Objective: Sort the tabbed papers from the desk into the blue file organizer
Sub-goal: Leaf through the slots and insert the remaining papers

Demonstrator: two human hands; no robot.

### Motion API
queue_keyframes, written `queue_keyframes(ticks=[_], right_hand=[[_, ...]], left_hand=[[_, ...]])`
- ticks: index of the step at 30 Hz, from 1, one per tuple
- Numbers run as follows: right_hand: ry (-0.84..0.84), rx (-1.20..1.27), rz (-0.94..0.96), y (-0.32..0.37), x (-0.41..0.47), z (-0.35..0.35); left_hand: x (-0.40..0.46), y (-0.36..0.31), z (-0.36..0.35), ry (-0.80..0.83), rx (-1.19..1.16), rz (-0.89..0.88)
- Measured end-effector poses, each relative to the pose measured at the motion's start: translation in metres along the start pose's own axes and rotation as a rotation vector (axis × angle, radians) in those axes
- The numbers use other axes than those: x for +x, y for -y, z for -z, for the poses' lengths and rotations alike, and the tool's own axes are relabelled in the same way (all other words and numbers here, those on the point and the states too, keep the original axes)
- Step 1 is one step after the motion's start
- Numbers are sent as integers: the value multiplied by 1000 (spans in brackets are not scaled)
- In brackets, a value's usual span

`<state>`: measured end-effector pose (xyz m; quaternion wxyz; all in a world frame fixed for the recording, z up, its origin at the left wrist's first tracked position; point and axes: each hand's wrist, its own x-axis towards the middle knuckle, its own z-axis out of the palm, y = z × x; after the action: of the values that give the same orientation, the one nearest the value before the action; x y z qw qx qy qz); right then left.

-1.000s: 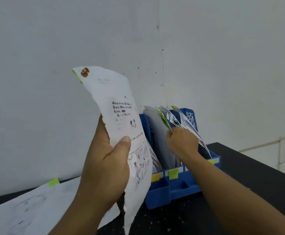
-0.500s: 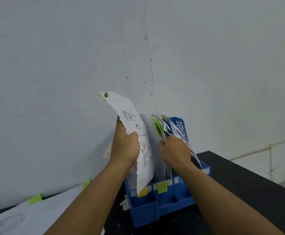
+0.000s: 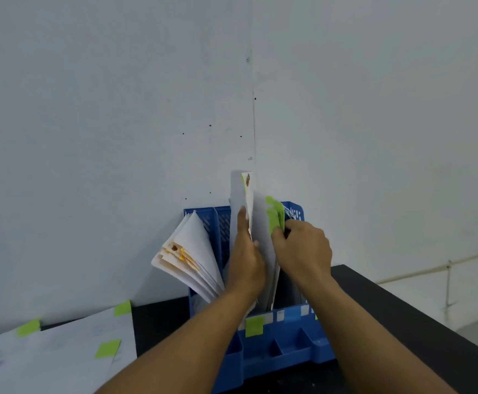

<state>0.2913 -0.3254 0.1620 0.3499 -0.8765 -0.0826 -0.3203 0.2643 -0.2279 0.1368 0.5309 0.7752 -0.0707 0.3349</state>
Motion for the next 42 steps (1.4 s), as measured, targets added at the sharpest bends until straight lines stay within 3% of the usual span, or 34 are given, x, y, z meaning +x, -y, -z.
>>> queue_keyframes(ticks=[6, 12, 14, 19, 26, 36, 42], right_hand=[[8, 9, 19, -4, 6, 2], [33, 93, -30, -7, 10, 2], [35, 117, -46, -8, 12, 3], [45, 134, -58, -9, 12, 6], [63, 144, -78, -9, 9, 7], [64, 140, -38, -7, -13, 3], [77, 181, 23, 7, -36, 3]], left_hand=[[0, 22, -19, -94, 57, 81], [-8, 44, -27, 108, 115, 293], [-12, 41, -30, 151, 90, 253], [-15, 39, -26, 66, 162, 47], [-20, 58, -14, 312, 195, 152], [-37, 32, 1, 266, 189, 237], [-90, 19, 39, 224, 145, 104]])
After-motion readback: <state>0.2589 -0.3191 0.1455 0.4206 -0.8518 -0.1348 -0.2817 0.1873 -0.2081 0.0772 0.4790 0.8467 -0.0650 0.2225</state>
